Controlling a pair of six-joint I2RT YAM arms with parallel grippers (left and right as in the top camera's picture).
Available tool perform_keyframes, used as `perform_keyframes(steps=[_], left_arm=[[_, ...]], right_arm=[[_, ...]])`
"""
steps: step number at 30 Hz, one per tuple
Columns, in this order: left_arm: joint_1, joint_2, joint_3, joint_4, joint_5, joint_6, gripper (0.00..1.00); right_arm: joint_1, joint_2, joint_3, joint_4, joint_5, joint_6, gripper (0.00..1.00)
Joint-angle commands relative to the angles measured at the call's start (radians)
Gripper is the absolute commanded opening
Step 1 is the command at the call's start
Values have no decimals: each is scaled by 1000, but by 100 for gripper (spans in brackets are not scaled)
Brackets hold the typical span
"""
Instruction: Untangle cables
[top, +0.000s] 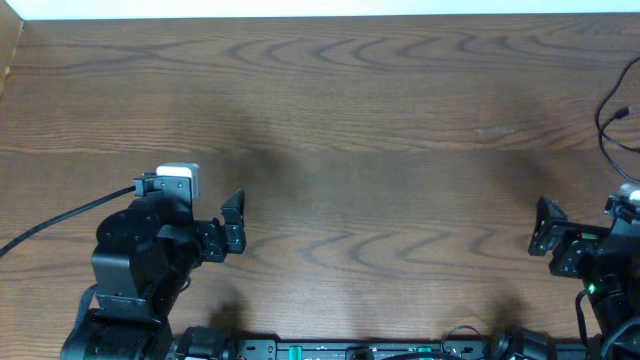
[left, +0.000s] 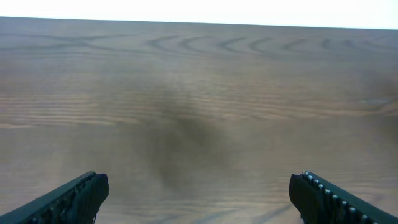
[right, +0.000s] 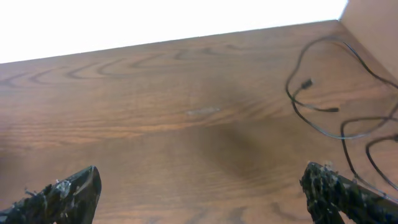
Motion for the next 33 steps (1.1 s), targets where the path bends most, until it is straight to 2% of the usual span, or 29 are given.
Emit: perform_keyframes(steps=[1, 10, 14, 18, 21, 26, 33], left_arm=[[5, -11, -31, -2, -38, 19, 98], [5, -25, -54, 19, -74, 42, 98], [14, -25, -54, 23, -109, 45, 98], [52, -25, -54, 25, -100, 45, 98], [75, -25, -54, 32, -36, 54, 98], [89, -23, -54, 72, 113, 97, 98], [89, -19, -54, 75, 124, 97, 98]], right_arm=[[6, -3, -7, 5, -46, -46, 99], [11, -1, -84, 92, -143, -47, 99], [43, 16, -152, 154, -143, 1, 99], [121, 74, -183, 192, -78, 53, 99], [219, 135, -182, 234, -9, 72, 99], [394, 186, -182, 268, 240, 151, 99], [464, 148, -182, 277, 393, 149, 99]])
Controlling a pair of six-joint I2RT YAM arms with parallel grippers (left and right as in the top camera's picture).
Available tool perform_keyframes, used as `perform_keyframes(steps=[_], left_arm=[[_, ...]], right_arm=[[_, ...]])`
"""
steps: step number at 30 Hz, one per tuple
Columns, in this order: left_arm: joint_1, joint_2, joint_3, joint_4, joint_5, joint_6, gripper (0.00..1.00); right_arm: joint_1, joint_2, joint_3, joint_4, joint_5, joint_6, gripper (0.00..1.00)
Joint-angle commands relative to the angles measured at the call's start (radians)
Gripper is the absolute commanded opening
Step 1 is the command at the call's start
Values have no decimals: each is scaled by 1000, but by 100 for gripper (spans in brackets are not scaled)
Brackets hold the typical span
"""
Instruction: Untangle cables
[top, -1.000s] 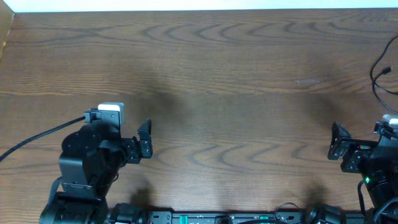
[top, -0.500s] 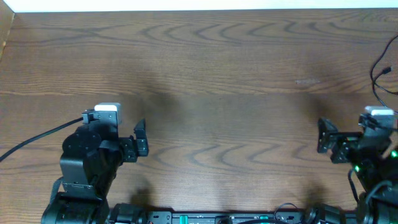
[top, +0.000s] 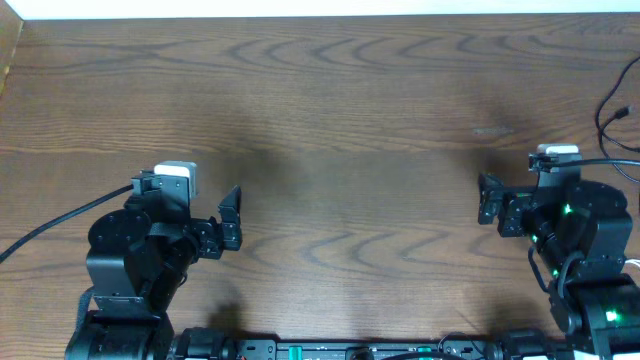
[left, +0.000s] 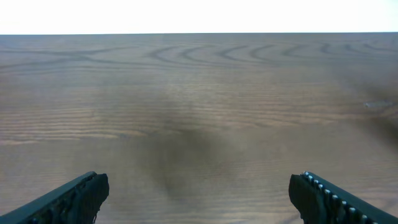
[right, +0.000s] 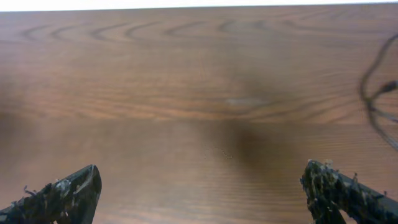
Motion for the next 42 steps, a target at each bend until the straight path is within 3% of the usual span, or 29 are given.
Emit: perform_keyframes(steps=[1, 42], left_arm=[[5, -2, -9, 3, 32, 21, 98], [5, 0, -9, -53, 32, 21, 98]], right_arm=[[11, -28, -2, 6, 114, 21, 99], [11, -38, -2, -183, 117, 24, 99]])
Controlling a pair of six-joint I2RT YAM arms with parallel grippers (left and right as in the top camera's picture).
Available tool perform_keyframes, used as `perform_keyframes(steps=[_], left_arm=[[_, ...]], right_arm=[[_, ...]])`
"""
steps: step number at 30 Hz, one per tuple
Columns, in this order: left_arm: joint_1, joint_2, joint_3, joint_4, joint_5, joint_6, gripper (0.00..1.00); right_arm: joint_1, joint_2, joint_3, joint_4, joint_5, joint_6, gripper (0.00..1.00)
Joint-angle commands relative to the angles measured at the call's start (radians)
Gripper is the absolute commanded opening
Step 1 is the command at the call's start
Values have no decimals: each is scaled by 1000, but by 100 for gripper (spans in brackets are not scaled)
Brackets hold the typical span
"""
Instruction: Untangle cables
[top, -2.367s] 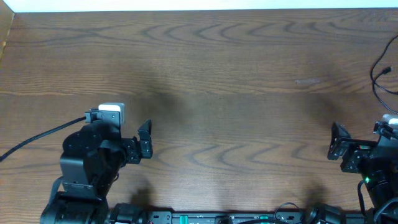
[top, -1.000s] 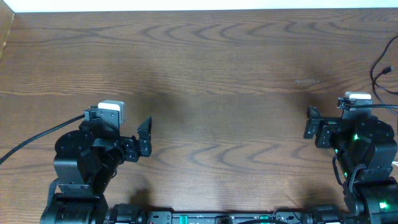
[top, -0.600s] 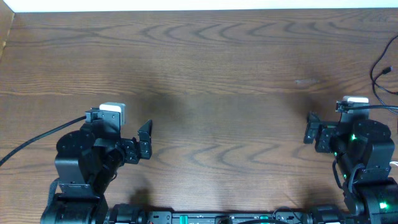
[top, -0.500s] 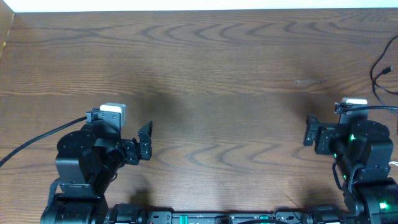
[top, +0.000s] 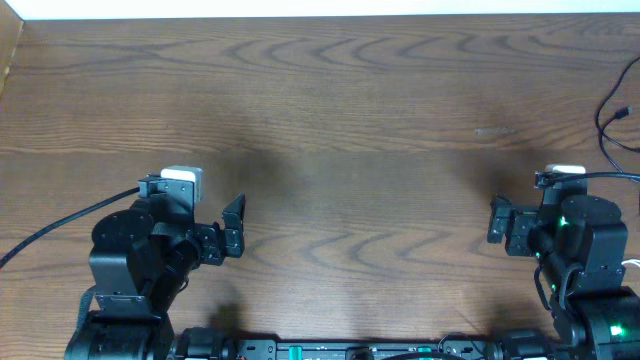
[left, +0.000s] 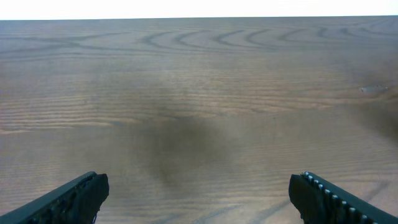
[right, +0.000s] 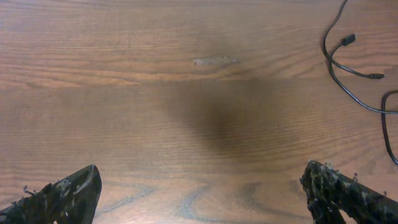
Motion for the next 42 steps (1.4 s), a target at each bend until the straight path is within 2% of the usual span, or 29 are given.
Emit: perform_keyframes(steps=[1, 22, 34, 42], left_arm=[[5, 0, -9, -1, 12, 9, 98], [5, -47, -10, -9, 8, 9, 98], [5, -240, -18, -31, 10, -2, 98], [6, -435, -114, -26, 9, -2, 98]], right_arm=[[7, -3, -2, -7, 11, 12, 99], [7, -3, -2, -11, 11, 12, 99], [7, -3, -2, -11, 11, 12, 99], [7, -3, -2, -11, 11, 12, 99]])
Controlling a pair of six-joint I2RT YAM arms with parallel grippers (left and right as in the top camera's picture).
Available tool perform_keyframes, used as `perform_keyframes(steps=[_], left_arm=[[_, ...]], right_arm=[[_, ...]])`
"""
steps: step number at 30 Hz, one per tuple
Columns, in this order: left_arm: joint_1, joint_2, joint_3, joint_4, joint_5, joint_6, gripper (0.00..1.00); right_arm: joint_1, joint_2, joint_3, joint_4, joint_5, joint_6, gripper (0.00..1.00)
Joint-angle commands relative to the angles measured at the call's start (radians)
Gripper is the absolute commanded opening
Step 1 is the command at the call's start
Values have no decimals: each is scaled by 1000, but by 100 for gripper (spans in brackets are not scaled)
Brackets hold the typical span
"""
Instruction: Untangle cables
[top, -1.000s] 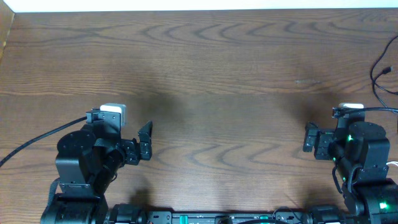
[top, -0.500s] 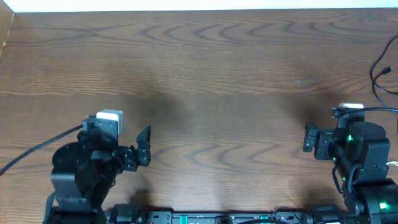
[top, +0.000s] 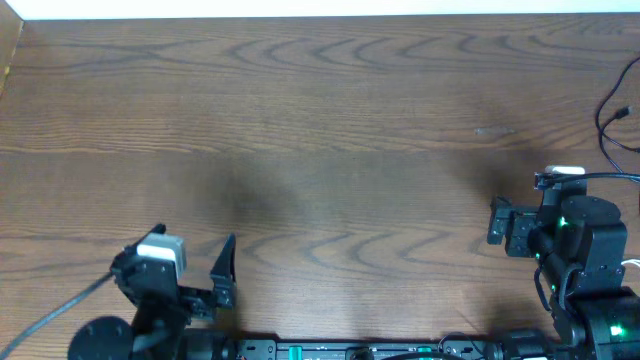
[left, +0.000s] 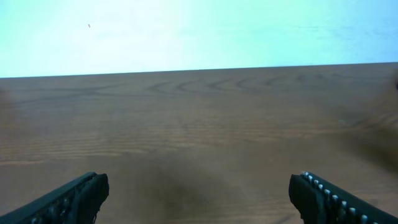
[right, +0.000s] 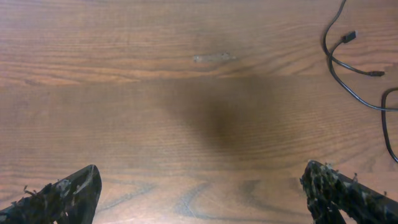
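Thin black cables (right: 348, 68) lie in loose loops at the table's far right edge, with small plugs at their ends; the overhead view shows only a bit of them (top: 612, 115). My right gripper (right: 199, 196) is open above bare wood, to the left of the cables and apart from them; overhead it is at the right front (top: 497, 222). My left gripper (left: 199, 194) is open with nothing between its fingers, drawn back low at the front left (top: 222, 272).
The brown wooden table (top: 330, 120) stretches across the whole view. A pale scuff mark (right: 214, 58) lies ahead of the right gripper. A raised wooden edge (top: 10, 50) borders the far left. My left arm's own cable (top: 60, 310) trails off the front left.
My left arm has drawn back toward the table's front edge and its camera now looks more level across the table. The right arm and cables have not moved.
Both grippers stood open near the front, the right one at the far right edge. The right arm then stood further in and forward, then settled slightly back right with the cables in its view. The left arm stayed put until it drew back now.
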Motion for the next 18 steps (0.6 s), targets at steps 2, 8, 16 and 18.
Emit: perform_keyframes(steps=[2, 8, 16, 18], left_arm=[[5, -113, -76, 4, 9, -1, 98], [5, -243, -168, 24, 9, -2, 98], [5, -262, -203, 39, 9, -1, 98], [5, -262, -203, 39, 9, -1, 98]], right_arm=[[7, -3, -2, -3, 11, 12, 99], [7, -3, -2, -3, 11, 12, 99], [7, -3, -2, -3, 11, 12, 99], [7, -3, -2, -3, 11, 12, 99]])
